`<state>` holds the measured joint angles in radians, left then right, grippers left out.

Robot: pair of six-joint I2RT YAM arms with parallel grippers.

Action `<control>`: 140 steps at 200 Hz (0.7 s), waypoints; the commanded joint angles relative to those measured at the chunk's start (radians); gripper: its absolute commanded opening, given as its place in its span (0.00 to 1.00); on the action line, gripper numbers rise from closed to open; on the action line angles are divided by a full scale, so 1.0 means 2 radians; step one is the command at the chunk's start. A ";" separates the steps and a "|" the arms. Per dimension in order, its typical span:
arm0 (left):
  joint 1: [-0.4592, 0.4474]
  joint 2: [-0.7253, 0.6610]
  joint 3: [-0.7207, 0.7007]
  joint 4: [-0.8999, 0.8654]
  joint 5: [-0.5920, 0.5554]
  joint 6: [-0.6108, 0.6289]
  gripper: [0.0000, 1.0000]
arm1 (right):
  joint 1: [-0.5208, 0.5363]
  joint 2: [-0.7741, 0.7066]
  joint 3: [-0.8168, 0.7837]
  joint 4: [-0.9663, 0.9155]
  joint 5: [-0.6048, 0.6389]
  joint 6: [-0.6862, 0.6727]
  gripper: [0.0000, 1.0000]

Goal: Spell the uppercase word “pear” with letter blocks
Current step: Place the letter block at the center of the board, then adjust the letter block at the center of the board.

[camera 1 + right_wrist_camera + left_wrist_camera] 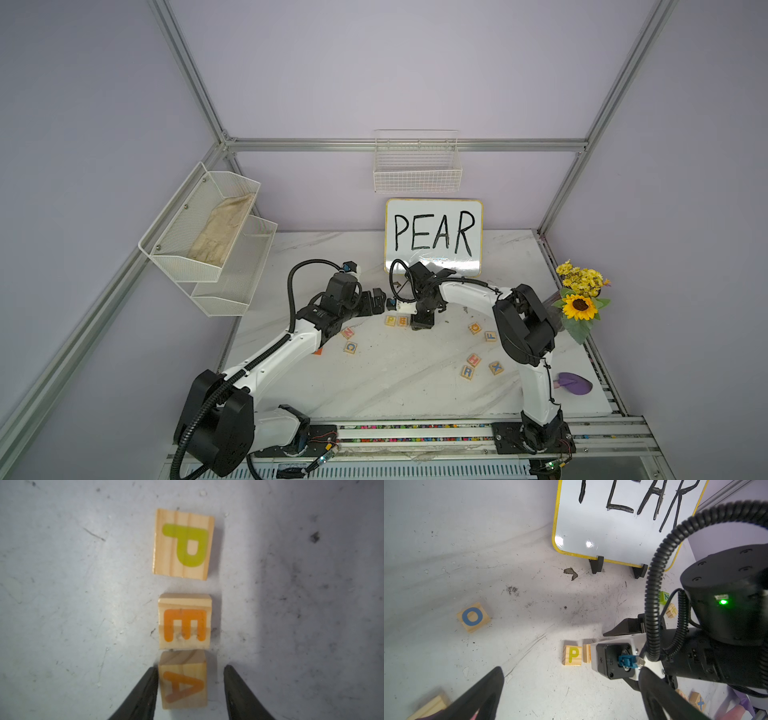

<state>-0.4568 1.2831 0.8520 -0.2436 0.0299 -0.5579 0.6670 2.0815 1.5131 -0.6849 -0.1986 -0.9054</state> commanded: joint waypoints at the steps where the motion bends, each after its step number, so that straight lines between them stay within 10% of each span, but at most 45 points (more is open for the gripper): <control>1: 0.006 -0.002 -0.020 0.020 0.007 -0.002 1.00 | -0.012 0.002 0.003 0.023 0.018 0.031 0.54; 140: 0.007 -0.006 -0.016 0.019 0.014 -0.003 1.00 | -0.027 -0.041 -0.006 0.043 -0.029 0.084 0.54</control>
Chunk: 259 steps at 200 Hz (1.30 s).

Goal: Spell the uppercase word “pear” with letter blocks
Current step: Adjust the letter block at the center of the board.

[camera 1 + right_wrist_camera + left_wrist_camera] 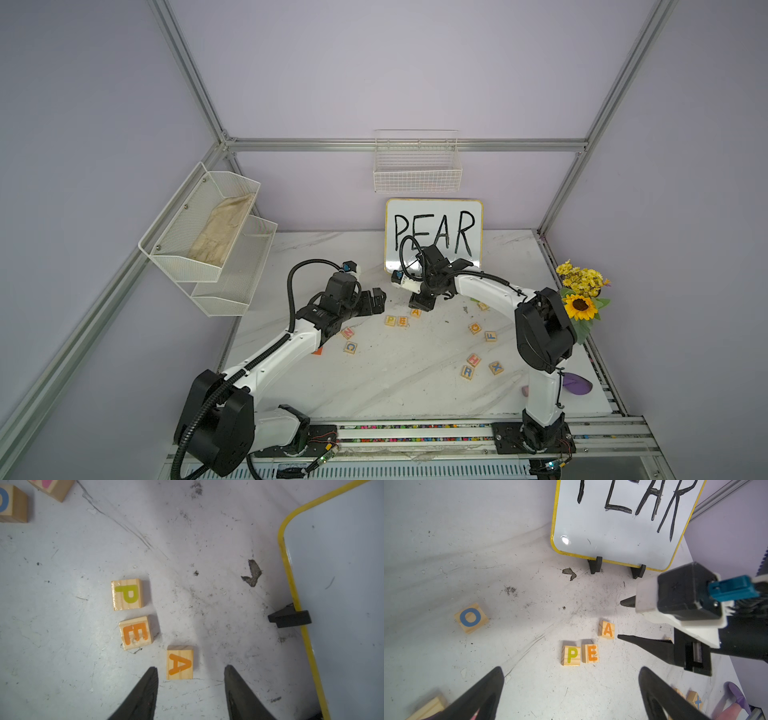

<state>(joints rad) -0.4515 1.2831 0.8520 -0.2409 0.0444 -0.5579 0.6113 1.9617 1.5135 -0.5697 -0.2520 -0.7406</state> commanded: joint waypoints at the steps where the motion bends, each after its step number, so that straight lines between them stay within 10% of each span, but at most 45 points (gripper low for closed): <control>1: 0.004 -0.006 -0.016 0.018 0.007 -0.003 1.00 | 0.000 0.019 -0.007 -0.015 -0.003 0.001 0.54; 259: 0.004 -0.005 -0.017 0.011 -0.002 -0.003 1.00 | 0.008 0.042 -0.030 -0.048 0.022 -0.024 0.36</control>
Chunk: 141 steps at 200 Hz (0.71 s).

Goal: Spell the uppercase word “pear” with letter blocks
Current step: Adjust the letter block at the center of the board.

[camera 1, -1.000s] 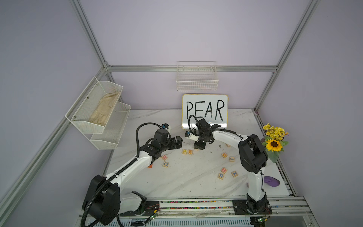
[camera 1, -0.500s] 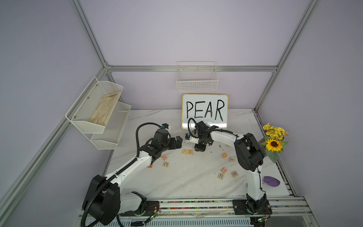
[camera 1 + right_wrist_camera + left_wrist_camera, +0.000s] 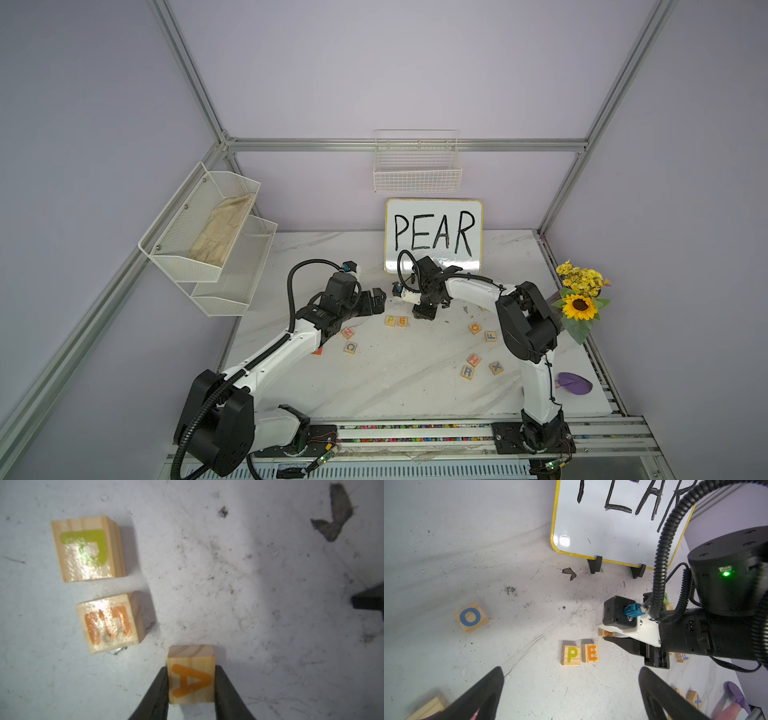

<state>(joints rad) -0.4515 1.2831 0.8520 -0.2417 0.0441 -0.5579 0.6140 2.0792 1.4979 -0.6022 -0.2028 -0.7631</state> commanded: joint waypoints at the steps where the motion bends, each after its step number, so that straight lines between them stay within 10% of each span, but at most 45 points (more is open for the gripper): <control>1: 0.004 -0.005 -0.017 0.011 -0.002 -0.003 1.00 | 0.007 -0.016 -0.023 -0.031 -0.002 -0.013 0.37; 141: 0.004 -0.012 -0.020 0.011 -0.003 -0.005 1.00 | 0.035 -0.020 -0.033 -0.034 0.003 -0.045 0.36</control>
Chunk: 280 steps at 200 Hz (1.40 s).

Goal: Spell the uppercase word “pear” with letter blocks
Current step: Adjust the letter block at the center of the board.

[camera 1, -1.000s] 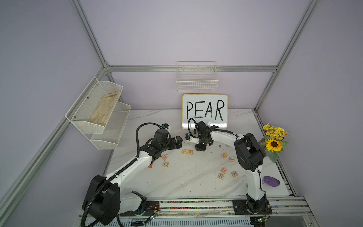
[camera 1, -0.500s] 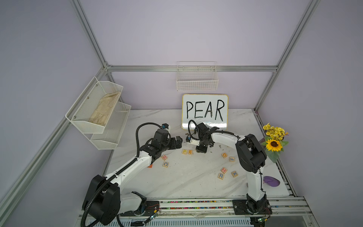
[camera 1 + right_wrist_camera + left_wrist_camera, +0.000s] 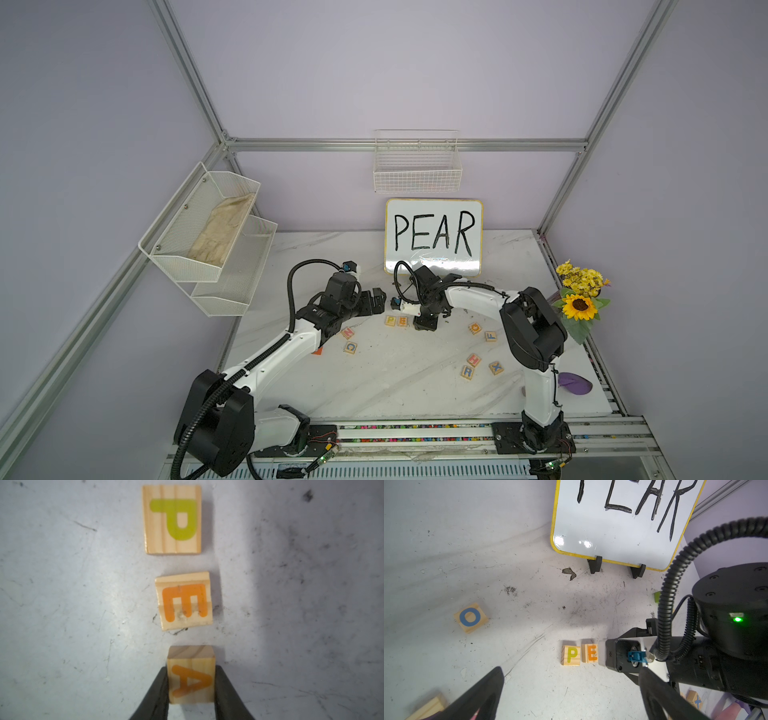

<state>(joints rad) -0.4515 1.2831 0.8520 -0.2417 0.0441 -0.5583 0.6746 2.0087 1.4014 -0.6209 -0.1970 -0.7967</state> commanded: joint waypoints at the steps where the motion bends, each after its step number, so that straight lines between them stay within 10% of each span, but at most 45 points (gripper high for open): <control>1: 0.004 -0.012 -0.020 0.011 -0.003 -0.005 1.00 | 0.005 0.017 0.015 -0.025 0.001 -0.029 0.36; 280: 0.004 -0.012 -0.019 0.008 -0.005 -0.005 1.00 | 0.005 0.028 0.027 -0.055 0.000 -0.082 0.51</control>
<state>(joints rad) -0.4515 1.2827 0.8520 -0.2424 0.0368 -0.5587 0.6788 2.0590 1.4792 -0.6678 -0.1978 -0.9386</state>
